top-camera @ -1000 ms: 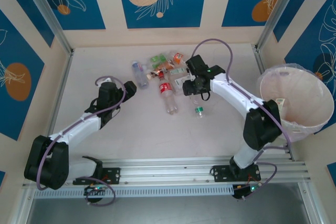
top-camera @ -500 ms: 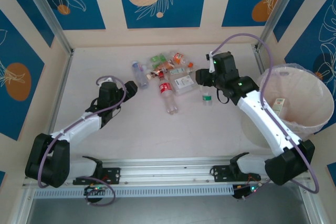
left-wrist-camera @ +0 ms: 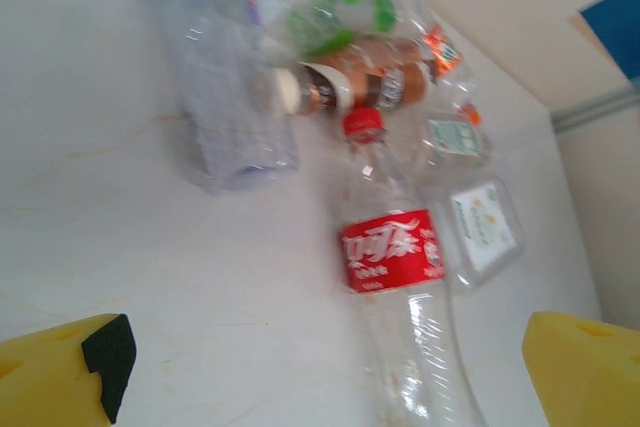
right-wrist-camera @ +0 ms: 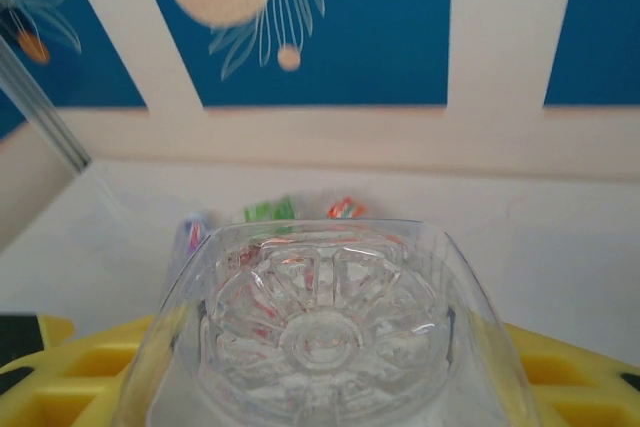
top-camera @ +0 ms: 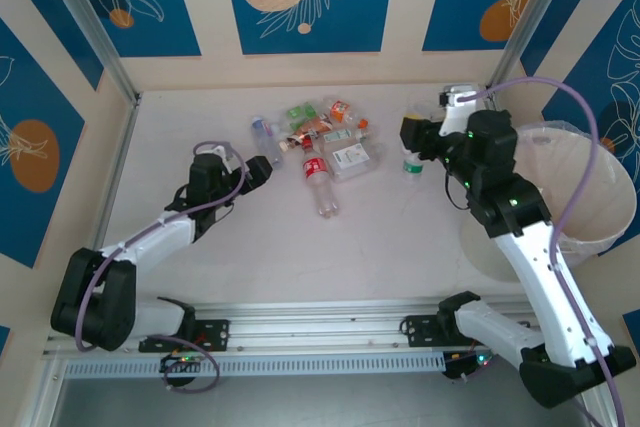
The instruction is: Put the plastic bottles in the bin
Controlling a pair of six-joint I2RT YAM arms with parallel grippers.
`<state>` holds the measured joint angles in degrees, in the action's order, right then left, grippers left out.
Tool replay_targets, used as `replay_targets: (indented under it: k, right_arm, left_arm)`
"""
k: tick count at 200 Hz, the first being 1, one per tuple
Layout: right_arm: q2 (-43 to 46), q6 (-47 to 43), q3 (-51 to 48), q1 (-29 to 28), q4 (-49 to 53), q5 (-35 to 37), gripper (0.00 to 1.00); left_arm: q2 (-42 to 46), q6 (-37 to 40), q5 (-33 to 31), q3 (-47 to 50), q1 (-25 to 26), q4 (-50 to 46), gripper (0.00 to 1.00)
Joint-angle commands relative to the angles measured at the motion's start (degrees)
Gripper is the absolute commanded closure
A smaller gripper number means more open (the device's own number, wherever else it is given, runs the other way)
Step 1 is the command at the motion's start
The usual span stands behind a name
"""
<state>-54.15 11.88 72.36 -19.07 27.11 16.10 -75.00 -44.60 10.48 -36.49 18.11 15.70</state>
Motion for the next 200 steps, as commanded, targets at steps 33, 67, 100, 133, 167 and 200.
replay_targets:
  k: [33,67,100,133,167,200]
  right_arm:
    - [4.1,-4.4,7.1,3.4,-5.0,8.3,1.0]
    - [7.6,-6.9,9.3,6.0,-6.7,11.9,1.0]
    - [10.8,-11.3,11.2,8.2,-4.9,22.7,1.0]
    - [9.7,-15.8,10.5,12.9,-0.6,35.2,1.0]
    - [4.8,-6.9,10.0,26.7,7.8,31.3,1.0]
    - [4.6,1.2,9.1,37.6,12.7,24.0,0.93]
  left_arm:
    - [-3.2,10.1,11.9,-8.2,5.7,1.5,0.0]
    - [-4.2,10.1,7.4,-9.0,8.7,1.4,0.0]
    - [-5.2,9.7,6.1,-9.0,9.6,1.4,0.0]
    - [-5.7,9.9,5.9,-9.1,9.6,1.8,0.0]
    - [-6.4,9.3,6.3,-9.5,9.7,2.2,0.0]
    - [-6.6,9.5,5.7,-9.6,9.7,1.7,0.0]
